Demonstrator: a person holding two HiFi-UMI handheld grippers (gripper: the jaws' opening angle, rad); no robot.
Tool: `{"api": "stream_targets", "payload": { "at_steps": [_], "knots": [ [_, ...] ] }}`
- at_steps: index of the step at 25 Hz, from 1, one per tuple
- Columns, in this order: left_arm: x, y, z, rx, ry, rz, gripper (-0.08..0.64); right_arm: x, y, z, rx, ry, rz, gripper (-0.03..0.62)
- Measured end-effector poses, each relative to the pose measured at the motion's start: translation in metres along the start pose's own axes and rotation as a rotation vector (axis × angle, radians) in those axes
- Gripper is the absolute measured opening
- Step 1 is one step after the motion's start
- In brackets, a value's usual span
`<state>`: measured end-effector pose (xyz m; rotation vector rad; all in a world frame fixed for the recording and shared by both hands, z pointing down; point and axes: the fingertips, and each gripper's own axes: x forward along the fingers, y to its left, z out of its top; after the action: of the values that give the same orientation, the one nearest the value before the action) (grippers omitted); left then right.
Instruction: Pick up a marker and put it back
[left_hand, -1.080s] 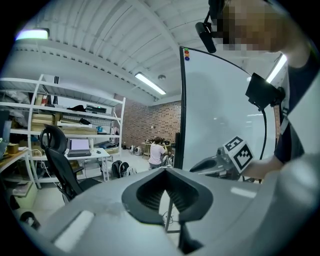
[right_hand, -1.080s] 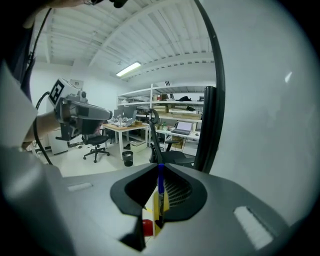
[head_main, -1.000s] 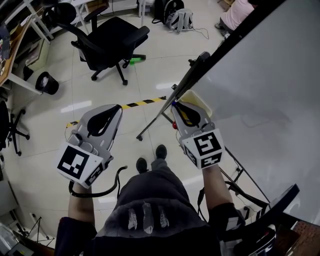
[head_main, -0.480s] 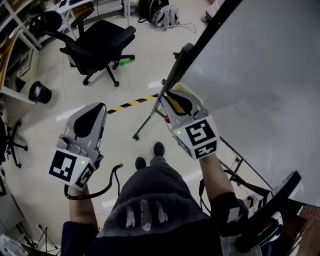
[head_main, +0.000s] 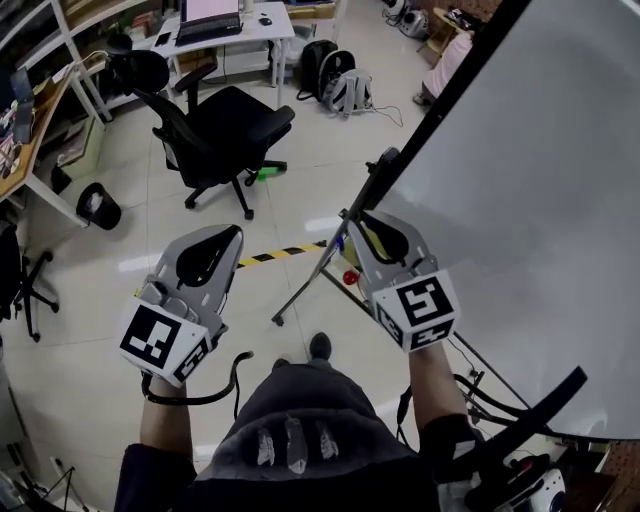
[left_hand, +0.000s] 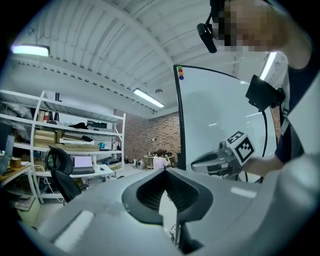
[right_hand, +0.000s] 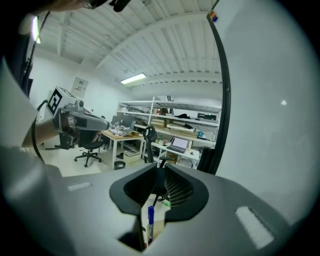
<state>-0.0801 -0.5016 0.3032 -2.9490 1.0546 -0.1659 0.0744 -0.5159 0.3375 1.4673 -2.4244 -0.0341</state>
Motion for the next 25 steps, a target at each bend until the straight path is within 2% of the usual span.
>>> {"api": "stream_targets", "payload": {
  "at_steps": [7,11,12,13,19,25],
  "knots": [
    [-0.026,-0.011,0.028,0.052,-0.065,0.001,0.006,-0.038,0.019,0.067,-0.040,-0.163,0.009,0.052],
    [-0.046,-0.020,0.042,0.067,-0.102,0.005,0.006,-0.064,0.040,0.098,-0.055,-0.238,0.040,0.044],
    [-0.051,-0.022,0.043,0.066,-0.111,0.005,0.006,-0.068,0.045,0.100,-0.054,-0.244,0.050,0.007],
    [-0.054,-0.024,0.043,0.062,-0.119,0.005,0.006,-0.071,0.050,0.100,-0.053,-0.245,0.057,0.002],
    [-0.070,-0.041,0.030,0.015,-0.123,-0.006,0.006,-0.088,0.069,0.080,-0.059,-0.190,0.066,0.002],
    [-0.079,-0.078,0.029,0.005,-0.118,-0.032,0.006,-0.127,0.075,0.076,-0.062,-0.187,0.059,0.002]
  ]
}}
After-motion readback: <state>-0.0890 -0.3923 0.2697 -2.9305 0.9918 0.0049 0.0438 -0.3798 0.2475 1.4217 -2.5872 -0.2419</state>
